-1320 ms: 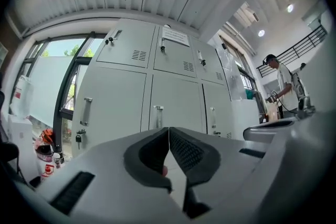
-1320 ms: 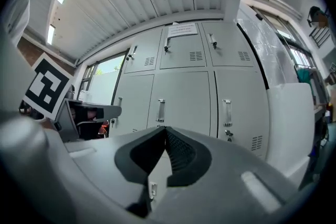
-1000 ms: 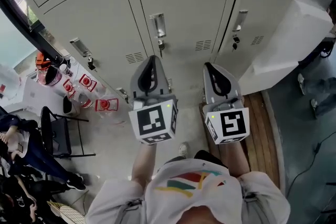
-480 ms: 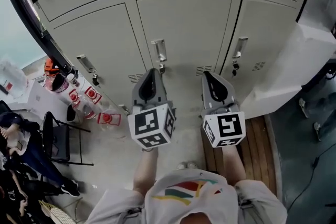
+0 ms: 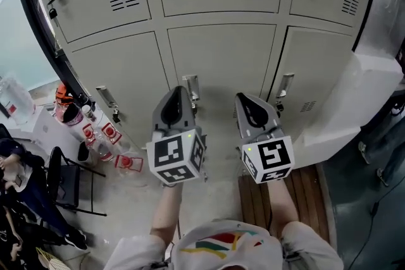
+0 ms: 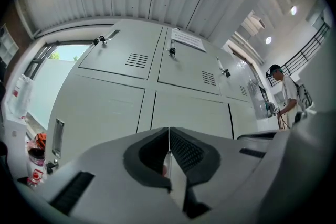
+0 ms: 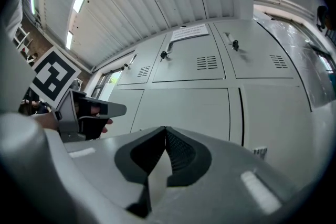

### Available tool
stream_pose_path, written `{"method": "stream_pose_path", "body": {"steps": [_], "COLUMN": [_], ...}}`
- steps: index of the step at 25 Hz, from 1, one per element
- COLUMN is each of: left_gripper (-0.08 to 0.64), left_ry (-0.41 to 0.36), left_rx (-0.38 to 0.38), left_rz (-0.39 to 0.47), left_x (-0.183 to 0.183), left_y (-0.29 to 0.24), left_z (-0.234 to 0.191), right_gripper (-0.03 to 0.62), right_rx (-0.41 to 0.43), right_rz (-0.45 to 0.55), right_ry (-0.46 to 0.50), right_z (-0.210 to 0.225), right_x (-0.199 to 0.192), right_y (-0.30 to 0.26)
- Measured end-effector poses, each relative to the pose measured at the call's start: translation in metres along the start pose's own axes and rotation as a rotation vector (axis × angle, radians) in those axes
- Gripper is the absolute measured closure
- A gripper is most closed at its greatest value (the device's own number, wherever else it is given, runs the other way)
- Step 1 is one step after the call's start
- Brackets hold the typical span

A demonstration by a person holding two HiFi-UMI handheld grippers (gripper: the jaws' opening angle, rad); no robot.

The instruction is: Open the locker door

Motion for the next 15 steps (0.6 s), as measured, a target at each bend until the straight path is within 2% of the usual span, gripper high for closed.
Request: {"method": "stream_pose_path", "body": {"steps": [4, 15], "left_gripper": [0.543, 0.541], "left_ry": [0.008, -0.084], "left_rx": [-0.014, -0.038], "left_rz": [0.050, 0.192], "left_x": [0.030, 0.126], "left_y": [-0.020, -0.054], "left_z": [-0.003, 0.000], "right_gripper": [0.591, 0.591], "right_rx": [0.009, -0.015], "right_rz": [0.081, 0.324], "right_ry": [0.050, 0.161], "right_z": [0.008, 0.010], "right_x": [0.035, 0.151], "right_y": [-0.017, -0.068]}}
Point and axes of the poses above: the fingertips, and each gripper's own axes: y backward along the fingers, z to its right, x out of its top, the point moved 8 cm from there along y, backward along the fingers, and after that the axes turned 3 degrees about -x, right-handed, at the moved point
